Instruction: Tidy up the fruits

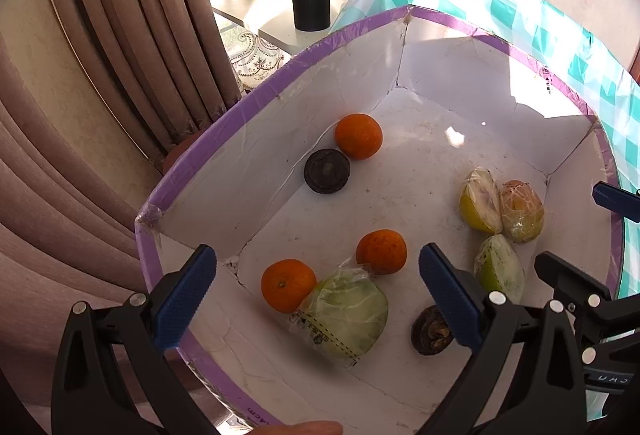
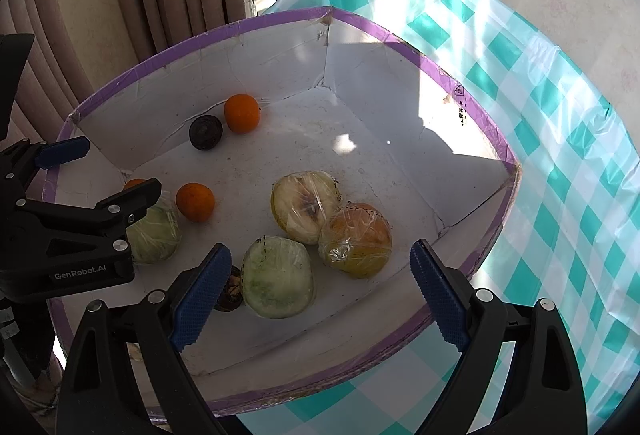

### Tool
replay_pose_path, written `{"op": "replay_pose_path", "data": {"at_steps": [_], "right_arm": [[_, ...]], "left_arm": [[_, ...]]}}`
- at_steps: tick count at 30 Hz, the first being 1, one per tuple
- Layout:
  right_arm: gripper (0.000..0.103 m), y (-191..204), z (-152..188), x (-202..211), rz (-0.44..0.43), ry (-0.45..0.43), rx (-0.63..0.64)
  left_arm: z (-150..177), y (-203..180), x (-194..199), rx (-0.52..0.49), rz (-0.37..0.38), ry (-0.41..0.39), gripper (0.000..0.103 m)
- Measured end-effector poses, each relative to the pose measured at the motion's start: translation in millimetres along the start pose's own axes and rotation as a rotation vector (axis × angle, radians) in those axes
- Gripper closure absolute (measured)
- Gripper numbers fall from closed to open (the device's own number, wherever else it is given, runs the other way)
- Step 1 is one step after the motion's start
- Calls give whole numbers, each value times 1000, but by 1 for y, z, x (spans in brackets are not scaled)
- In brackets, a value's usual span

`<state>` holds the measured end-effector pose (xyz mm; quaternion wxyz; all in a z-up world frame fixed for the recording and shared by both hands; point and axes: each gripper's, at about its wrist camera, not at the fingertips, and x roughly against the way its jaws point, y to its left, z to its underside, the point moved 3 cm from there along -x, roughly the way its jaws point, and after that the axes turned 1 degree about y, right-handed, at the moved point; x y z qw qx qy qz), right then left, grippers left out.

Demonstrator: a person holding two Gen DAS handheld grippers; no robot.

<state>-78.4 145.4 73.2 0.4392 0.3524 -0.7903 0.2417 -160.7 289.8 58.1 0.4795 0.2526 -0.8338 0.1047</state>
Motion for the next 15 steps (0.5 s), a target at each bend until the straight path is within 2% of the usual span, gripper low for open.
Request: {"op": "replay_pose_path", "data": {"at_steps": [15], "right_arm": [[15,-1,0,1,4,0,5]], "left_arm": [[0,1,1,-2,1,0,2]]}}
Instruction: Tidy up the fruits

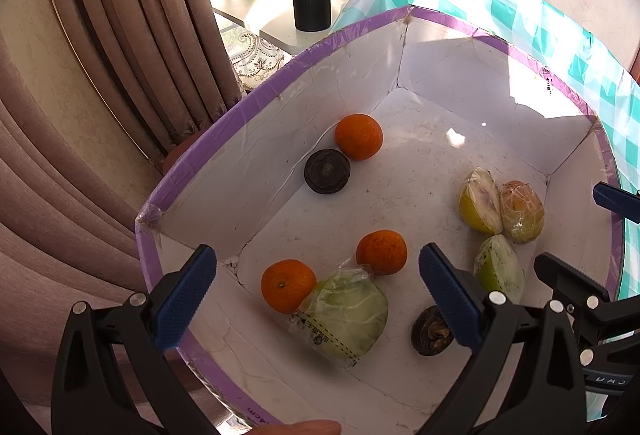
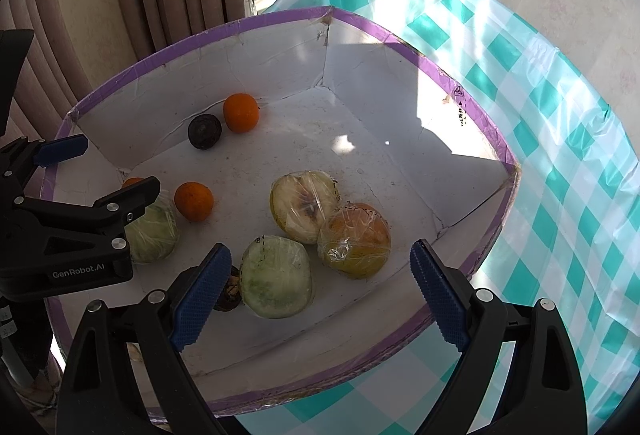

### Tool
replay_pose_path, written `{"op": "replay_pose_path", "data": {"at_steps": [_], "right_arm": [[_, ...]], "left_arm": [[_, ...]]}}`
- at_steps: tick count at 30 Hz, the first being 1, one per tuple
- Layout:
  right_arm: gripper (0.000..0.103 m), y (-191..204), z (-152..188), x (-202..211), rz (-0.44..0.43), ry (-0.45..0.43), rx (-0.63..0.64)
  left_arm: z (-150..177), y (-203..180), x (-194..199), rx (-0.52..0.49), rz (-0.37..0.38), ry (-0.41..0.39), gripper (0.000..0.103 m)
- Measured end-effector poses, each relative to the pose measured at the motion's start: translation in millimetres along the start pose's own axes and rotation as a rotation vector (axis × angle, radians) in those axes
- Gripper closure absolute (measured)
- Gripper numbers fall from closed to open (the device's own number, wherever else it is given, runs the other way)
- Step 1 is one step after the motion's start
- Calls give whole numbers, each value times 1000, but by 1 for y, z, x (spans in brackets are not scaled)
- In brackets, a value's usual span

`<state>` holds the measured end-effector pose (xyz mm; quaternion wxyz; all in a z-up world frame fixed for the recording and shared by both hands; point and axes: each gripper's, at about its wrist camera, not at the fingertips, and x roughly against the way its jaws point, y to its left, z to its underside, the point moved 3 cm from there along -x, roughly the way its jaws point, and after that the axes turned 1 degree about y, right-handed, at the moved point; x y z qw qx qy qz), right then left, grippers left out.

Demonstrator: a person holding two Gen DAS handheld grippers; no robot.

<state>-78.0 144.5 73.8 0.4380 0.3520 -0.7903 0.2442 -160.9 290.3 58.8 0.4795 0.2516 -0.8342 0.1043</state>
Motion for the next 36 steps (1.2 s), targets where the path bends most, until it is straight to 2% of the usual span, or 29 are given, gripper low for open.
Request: {"op": "replay_pose_path", "data": {"at_steps": [36], "right_arm": [[15,0,1,-1,17,-4,5]], "left_arm": [[-1,1,0,-2,-1,-2,2]]}}
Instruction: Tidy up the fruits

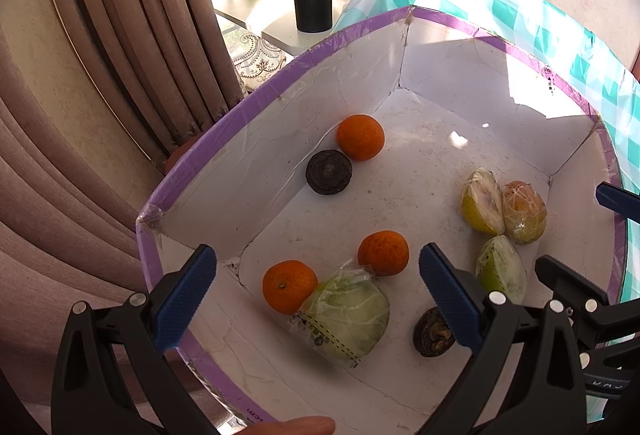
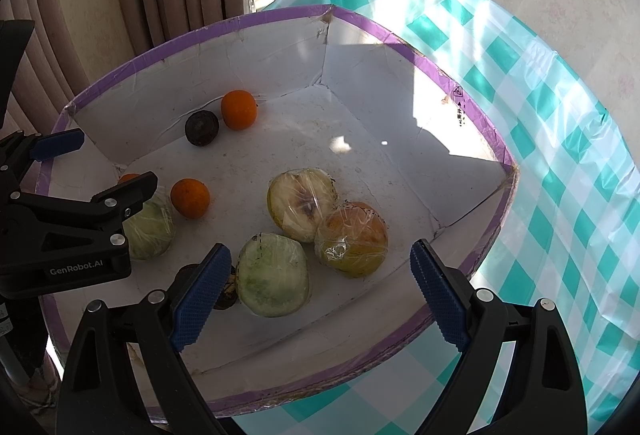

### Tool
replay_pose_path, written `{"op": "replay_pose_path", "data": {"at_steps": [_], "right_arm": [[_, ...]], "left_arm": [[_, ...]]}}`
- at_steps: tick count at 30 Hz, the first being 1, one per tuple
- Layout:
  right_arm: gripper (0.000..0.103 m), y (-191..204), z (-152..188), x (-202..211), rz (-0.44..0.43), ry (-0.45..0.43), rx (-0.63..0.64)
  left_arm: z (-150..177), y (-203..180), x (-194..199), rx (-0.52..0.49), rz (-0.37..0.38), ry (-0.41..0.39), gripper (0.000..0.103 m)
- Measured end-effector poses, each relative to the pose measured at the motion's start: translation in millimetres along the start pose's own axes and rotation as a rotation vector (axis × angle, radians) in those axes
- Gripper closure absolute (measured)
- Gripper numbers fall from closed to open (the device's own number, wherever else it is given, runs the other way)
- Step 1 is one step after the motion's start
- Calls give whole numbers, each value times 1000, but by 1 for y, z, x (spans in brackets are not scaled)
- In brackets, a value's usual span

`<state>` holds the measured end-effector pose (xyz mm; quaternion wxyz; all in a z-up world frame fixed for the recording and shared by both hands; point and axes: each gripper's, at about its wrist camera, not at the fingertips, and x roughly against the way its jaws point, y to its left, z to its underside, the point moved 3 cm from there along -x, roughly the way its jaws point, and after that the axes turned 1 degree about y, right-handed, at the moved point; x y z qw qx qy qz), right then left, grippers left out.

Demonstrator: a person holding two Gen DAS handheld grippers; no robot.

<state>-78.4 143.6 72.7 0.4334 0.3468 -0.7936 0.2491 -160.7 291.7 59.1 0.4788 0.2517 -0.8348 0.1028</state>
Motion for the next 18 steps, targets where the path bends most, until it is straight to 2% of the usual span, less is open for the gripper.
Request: {"op": "replay_pose_path", "data": {"at_steps": [18], "right_arm": [[15,2,-1,-1,14,-16,-8]], "left_arm": [[2,-4,-4,-12,-48,17,2]]}}
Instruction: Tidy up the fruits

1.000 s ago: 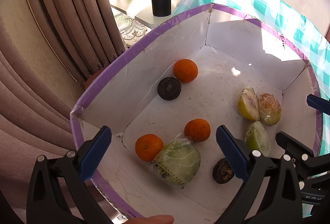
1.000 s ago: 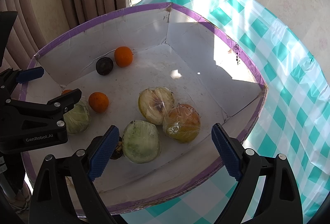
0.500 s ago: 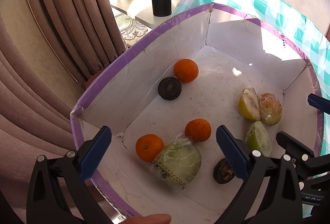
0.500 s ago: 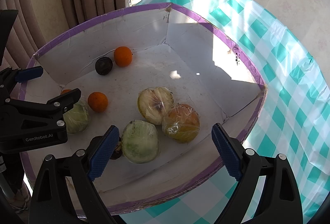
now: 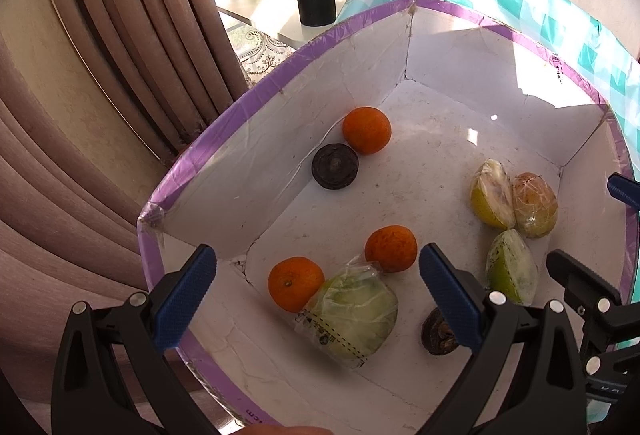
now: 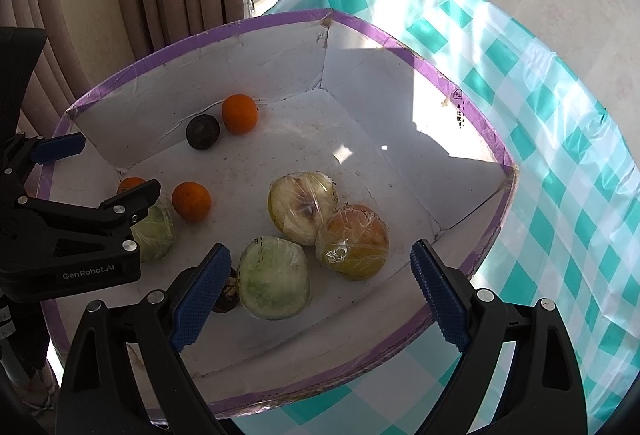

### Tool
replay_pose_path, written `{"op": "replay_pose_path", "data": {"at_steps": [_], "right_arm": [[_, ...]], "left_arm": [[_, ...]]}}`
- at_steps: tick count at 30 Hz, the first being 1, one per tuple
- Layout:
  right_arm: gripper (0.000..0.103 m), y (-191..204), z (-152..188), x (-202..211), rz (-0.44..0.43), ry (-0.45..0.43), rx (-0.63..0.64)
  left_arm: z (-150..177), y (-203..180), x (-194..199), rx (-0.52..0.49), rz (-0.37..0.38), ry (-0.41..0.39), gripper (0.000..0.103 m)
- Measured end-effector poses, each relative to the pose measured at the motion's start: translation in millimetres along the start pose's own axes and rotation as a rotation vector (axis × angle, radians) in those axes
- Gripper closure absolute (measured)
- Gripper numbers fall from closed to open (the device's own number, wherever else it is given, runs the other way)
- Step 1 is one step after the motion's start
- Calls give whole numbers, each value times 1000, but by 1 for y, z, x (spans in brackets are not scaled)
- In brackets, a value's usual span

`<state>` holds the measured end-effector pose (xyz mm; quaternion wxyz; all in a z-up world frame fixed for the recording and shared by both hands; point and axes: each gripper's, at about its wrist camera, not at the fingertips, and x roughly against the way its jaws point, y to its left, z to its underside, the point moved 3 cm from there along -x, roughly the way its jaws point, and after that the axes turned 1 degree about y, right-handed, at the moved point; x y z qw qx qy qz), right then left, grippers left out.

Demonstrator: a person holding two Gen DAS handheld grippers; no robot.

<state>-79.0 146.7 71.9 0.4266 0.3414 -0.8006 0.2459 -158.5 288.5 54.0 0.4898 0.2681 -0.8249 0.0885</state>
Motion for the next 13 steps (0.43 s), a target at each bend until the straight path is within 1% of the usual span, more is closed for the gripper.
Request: {"op": "replay_pose_path", "data": {"at_steps": [3,4,5,7,8,9,10,11,12,13], "right_arm": [[15,1,-1,2,-19,-26,-10],[15,0,0,7,-39,-47,-18],[15,-3,2,12,-55,-70,-24],[15,-10,7,29,-53,-133,-39],[15,-17,11,36,-41,-159,-49],[15,-29,17,44,-22,-185,-66],[15,-43,25,52,5,-215,-97],[15,-60,36,60,30,-242,-134],[15,-80,48,65,57,-262,-178],[15,-102,63,68,106,-270,-230]], "left_arm": [[1,1,4,27,0,-34,2],[1,0,5,24,-18,-31,2],[0,-3,7,19,-55,-32,2],[-1,-9,19,9,-178,-61,2],[-3,-14,30,1,-223,-95,2],[-4,-20,44,-7,-234,-141,2],[-6,-29,58,-11,-222,-187,2],[-6,-40,72,-20,-194,-235,2],[-5,-57,88,-45,-143,-290,2],[-3,-75,100,-80,-77,-338,2]]}}
